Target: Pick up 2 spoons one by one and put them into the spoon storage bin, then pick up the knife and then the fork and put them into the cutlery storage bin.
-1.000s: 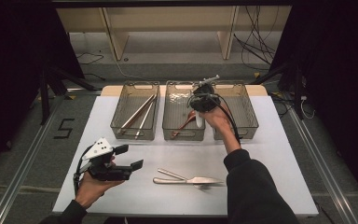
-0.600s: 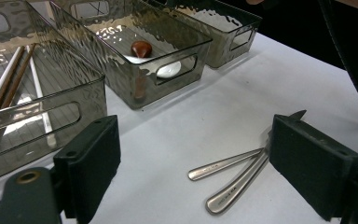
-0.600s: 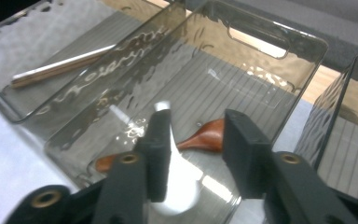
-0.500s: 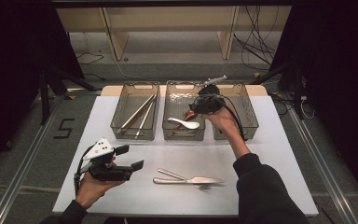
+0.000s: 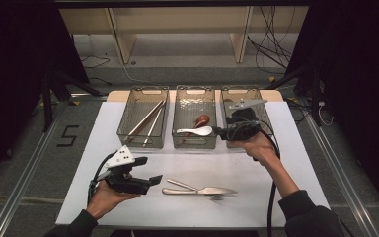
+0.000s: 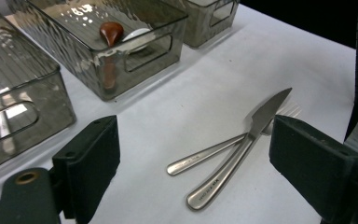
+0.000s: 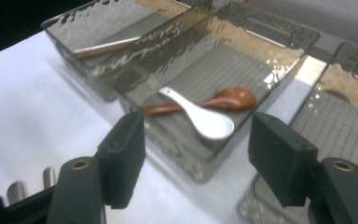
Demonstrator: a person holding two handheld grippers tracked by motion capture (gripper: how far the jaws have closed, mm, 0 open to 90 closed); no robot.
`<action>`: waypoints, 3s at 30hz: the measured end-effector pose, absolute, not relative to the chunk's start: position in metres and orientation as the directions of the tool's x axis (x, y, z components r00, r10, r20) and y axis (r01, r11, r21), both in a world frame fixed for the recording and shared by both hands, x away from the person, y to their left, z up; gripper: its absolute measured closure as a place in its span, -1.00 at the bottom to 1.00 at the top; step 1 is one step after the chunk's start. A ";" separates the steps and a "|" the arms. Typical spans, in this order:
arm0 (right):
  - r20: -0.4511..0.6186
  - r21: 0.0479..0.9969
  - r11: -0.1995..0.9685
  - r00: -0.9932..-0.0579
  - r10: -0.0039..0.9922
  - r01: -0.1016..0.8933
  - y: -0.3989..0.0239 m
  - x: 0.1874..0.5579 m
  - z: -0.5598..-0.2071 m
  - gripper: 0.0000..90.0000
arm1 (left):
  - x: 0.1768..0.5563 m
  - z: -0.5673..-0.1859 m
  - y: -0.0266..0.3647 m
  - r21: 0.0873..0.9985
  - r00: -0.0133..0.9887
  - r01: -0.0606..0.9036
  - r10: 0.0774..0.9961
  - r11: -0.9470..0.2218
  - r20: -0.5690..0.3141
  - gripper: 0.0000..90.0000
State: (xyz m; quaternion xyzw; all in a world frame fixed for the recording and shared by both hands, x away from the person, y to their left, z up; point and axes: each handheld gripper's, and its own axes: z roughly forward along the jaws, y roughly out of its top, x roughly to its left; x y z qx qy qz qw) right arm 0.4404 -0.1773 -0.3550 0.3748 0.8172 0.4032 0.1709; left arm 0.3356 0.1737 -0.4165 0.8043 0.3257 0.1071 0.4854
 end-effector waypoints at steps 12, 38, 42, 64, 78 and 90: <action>0.057 0.811 0.339 -0.640 0.767 0.478 -0.207 0.398 -0.376 -0.25 | 0.347 -0.428 0.136 0.766 0.823 0.424 0.559 -0.483 -0.102 -0.65; 0.125 0.826 0.272 -0.631 0.765 0.493 -0.231 0.339 -0.396 -0.37 | 0.356 -0.439 0.111 0.684 0.859 0.419 0.505 -0.598 -0.084 -0.64; 0.134 0.828 0.261 -0.628 0.767 0.496 -0.233 0.333 -0.400 -0.39 | 0.358 -0.439 0.108 0.676 0.863 0.415 0.499 -0.609 -0.080 -0.64; 0.159 0.828 0.246 -0.631 0.759 0.504 -0.234 0.328 -0.404 -0.44 | 0.365 -0.452 0.090 0.577 0.889 0.400 0.456 -0.712 -0.053 -0.64; 0.151 0.827 0.257 -0.636 0.757 0.501 -0.234 0.330 -0.404 -0.44 | 0.361 -0.463 0.077 0.517 0.932 0.319 0.363 -0.795 -0.017 -0.26; 0.152 0.818 0.266 -0.639 0.754 0.509 -0.231 0.331 -0.405 -0.43 | 0.360 -0.470 0.064 0.464 0.954 0.269 0.300 -0.844 -0.009 0.17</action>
